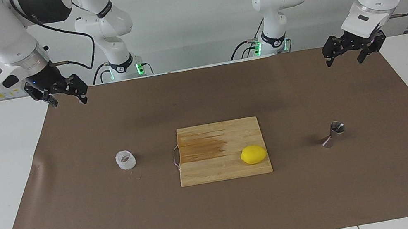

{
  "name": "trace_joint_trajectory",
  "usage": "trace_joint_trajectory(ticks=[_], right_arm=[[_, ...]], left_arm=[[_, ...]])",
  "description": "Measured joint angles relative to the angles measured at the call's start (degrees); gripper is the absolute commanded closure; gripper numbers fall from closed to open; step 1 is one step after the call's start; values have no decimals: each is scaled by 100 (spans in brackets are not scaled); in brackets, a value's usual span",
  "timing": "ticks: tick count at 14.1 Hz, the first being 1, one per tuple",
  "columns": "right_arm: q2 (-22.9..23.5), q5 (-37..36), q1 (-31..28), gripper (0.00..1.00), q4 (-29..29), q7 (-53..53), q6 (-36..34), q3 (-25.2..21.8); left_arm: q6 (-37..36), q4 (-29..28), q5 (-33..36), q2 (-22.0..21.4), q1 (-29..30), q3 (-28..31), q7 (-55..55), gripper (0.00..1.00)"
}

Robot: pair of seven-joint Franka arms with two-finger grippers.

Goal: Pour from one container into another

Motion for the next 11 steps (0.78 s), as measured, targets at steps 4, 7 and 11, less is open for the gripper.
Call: trace_joint_trajectory(ticks=[4,7,11], right_arm=[[0,0,0,0,0,0,0,0],[0,0,0,0,0,0,0,0],[0,0,0,0,0,0,0,0]], left_arm=[[-2,-38,0,-3,0,3,0,0],[-2,-143,0,-40,1,17,-18,0],[67,-434,-87,-169,27,50,-965,0]])
